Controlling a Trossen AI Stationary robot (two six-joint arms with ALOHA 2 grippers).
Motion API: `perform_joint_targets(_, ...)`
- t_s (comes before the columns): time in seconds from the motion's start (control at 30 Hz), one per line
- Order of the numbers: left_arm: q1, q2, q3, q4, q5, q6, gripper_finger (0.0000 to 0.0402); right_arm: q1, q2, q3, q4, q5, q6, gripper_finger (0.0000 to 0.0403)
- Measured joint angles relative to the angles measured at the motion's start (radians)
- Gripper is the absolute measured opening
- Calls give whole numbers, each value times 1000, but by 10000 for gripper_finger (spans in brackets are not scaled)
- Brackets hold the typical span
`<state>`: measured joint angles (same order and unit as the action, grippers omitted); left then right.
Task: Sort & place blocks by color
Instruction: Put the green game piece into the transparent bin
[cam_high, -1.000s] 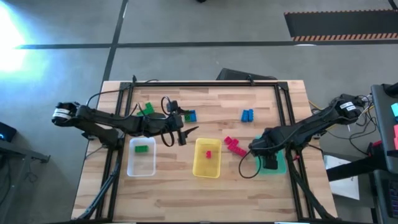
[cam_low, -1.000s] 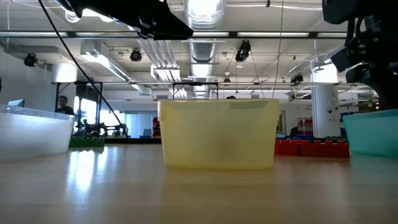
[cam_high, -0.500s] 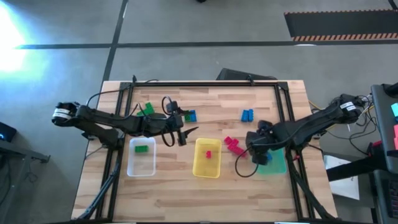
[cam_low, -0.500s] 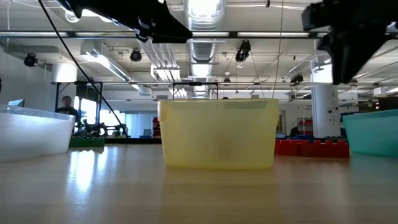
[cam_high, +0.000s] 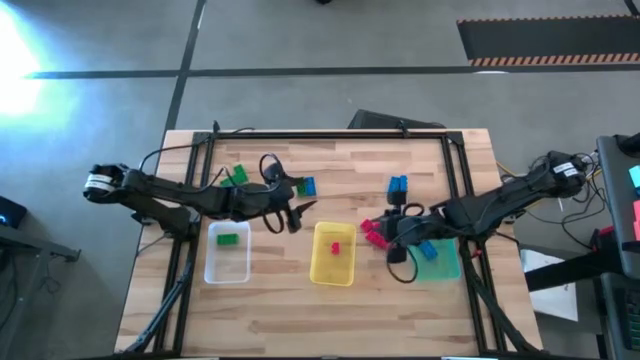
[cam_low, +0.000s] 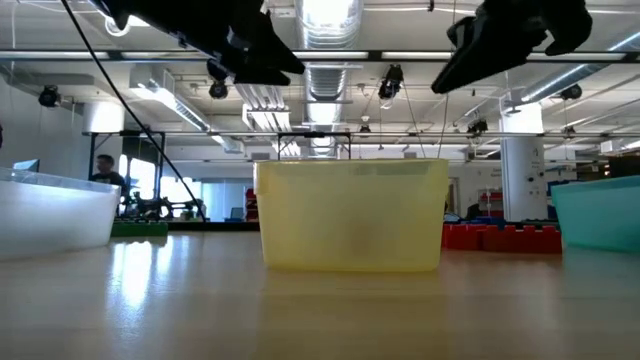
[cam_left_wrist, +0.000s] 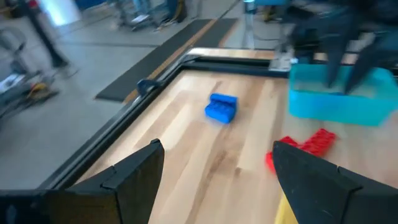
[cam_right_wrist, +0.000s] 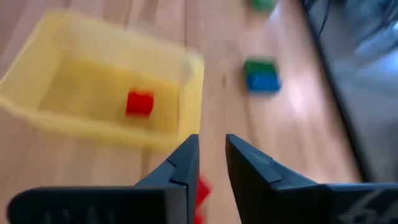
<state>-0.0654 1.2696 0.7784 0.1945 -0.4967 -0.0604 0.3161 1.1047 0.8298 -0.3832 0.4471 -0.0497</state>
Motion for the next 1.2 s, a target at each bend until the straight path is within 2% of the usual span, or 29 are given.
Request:
perform_joint_targets(0.13,0,12,0,-30,-94,-107,281,-1,-52,-96,239,26,-149,45)
perform_joint_targets(0.23,4,39,-1,-45,-131,-185,281,-2,-101,-157,356,26,-215,33)
perform_joint_targets(0.47,69,161,8,-145,-138,-452,255,-24,-215,-228,443,24,-266,19)
perform_joint_targets(0.63,145,234,8,-268,-109,-637,199,-27,-271,-243,449,20,-289,18)
perform_joint_targets(0.8,193,289,21,-258,-34,-686,117,-29,-301,-263,448,17,-308,18)
perform_joint_targets(0.97,213,351,56,-257,-27,-694,20,-29,-304,-278,443,24,-336,18)
perform_joint_targets(1.03,221,378,67,-263,-14,-706,8,-29,-305,-278,443,24,-336,18)
perform_joint_targets(1.2,235,430,95,-258,-5,-720,8,-29,-305,-278,441,24,-336,18)
